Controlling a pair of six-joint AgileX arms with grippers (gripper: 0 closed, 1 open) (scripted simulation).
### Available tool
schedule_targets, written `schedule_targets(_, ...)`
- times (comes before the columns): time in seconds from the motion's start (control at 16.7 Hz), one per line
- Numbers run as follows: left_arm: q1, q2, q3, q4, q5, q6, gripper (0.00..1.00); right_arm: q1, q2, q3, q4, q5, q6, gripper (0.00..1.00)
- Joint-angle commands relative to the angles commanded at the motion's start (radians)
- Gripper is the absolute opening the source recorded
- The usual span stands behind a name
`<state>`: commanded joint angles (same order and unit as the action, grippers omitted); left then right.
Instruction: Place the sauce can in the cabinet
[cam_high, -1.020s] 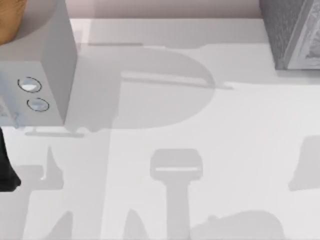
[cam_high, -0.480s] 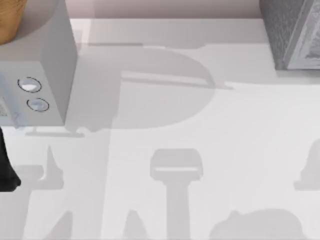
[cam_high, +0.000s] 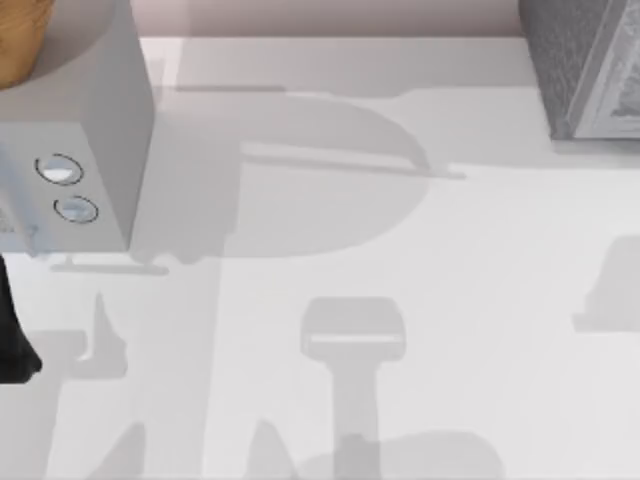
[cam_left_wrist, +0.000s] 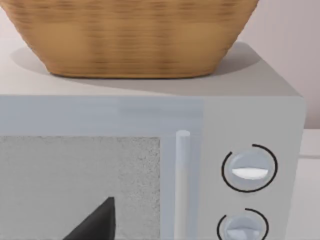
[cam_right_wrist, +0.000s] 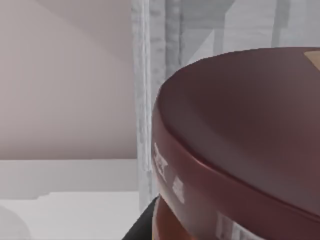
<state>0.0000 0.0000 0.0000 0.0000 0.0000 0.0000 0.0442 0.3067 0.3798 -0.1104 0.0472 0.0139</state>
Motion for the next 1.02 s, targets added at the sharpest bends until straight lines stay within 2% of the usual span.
schedule_targets(0.66, 0.0, 0.0, 0.0, 0.0, 0.0, 0.0, 1.0, 0.091, 0.749, 1.088, -0.294, 0.123, 0.013, 0.0)
schedule_targets(1.02, 0.0, 0.0, 0.0, 0.0, 0.0, 0.0, 1.0, 0.138, 1.009, 1.438, -0.394, 0.15, 0.005, 0.0)
